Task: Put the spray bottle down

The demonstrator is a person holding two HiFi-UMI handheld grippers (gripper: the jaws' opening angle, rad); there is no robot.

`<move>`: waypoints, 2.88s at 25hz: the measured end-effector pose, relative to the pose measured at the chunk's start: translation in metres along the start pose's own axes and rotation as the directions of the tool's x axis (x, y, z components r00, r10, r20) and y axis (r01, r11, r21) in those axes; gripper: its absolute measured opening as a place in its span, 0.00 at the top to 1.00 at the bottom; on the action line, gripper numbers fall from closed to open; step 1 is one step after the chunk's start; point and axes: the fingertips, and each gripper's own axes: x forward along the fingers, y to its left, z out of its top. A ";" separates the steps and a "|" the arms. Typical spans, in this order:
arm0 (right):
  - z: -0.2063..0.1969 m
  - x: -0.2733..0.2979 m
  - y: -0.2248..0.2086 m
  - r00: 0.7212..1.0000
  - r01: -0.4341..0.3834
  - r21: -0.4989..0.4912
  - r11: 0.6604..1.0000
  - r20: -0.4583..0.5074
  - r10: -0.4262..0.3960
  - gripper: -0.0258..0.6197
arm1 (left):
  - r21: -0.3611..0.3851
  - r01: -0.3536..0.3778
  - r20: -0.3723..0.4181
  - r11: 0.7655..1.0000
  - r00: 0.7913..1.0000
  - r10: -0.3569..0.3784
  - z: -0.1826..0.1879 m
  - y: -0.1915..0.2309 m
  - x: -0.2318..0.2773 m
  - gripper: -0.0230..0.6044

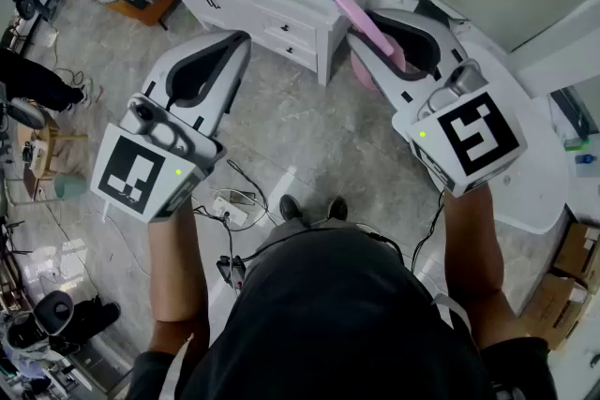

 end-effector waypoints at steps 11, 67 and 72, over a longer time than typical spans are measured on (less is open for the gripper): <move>0.004 -0.003 -0.005 1.000 0.010 0.001 1.000 -0.007 -0.010 0.81 | 0.005 0.005 0.024 1.000 1.000 -0.005 0.007 -0.002 0.004 0.96; -0.012 0.106 -0.029 0.988 0.124 0.054 0.991 -0.102 -0.118 0.81 | -0.093 0.124 0.094 0.988 0.989 -0.115 -0.058 0.109 0.029 0.96; -0.023 0.122 -0.049 0.993 0.087 0.060 0.994 -0.089 -0.082 0.81 | -0.091 0.091 0.083 0.992 0.993 -0.083 -0.064 0.121 0.049 0.96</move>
